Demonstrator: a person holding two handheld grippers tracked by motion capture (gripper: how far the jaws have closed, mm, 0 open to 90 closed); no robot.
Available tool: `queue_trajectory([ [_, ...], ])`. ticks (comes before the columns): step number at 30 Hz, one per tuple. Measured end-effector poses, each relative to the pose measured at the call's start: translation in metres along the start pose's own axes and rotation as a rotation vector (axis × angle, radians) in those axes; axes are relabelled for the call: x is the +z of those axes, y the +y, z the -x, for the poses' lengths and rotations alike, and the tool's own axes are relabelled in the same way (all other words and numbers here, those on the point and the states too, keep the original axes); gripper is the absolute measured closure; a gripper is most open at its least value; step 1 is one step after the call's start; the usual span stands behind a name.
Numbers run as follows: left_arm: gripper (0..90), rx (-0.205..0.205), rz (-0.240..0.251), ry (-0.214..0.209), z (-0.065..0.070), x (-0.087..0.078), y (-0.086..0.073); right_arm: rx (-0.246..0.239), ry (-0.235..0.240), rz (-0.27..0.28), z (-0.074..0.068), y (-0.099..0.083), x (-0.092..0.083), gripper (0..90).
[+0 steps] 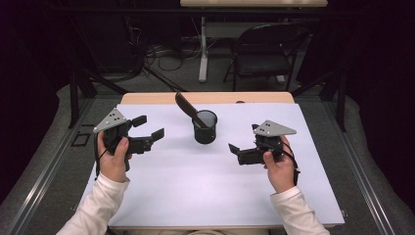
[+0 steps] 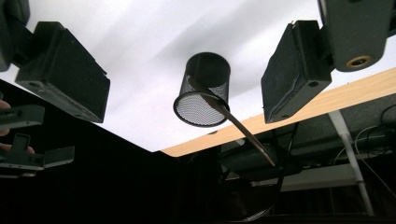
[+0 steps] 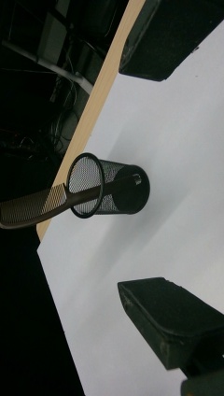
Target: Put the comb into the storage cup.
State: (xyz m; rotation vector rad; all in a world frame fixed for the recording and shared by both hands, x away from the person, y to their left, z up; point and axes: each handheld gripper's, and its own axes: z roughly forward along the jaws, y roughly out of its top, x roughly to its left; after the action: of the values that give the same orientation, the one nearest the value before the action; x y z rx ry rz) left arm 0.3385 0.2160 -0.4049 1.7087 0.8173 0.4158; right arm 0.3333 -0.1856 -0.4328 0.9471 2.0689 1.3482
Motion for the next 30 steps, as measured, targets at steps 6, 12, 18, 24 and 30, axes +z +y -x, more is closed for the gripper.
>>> queue_trajectory([
  [6, 15.8, -0.012, 0.008, -0.017, -0.001, -0.010, -0.010, 0.016, -0.038, 0.008, 0.001, -0.007, -0.016, 0.0],
  [12, 15.9, -0.010, 0.003, -0.024, -0.001, -0.018, -0.023, 0.027, -0.062, 0.004, 0.003, -0.018, -0.025, 0.0],
  [18, 15.8, -0.023, 0.007, -0.017, -0.005, -0.025, -0.043, 0.060, -0.085, 0.006, 0.008, -0.034, -0.034, 0.0],
  [24, 15.8, -0.016, 0.029, -0.008, -0.010, -0.028, -0.058, 0.081, -0.120, 0.018, 0.013, -0.050, -0.040, 0.0],
  [30, 15.8, -0.006, 0.029, -0.001, -0.012, -0.029, -0.069, 0.097, -0.145, 0.011, 0.017, -0.067, -0.045, 0.0],
])
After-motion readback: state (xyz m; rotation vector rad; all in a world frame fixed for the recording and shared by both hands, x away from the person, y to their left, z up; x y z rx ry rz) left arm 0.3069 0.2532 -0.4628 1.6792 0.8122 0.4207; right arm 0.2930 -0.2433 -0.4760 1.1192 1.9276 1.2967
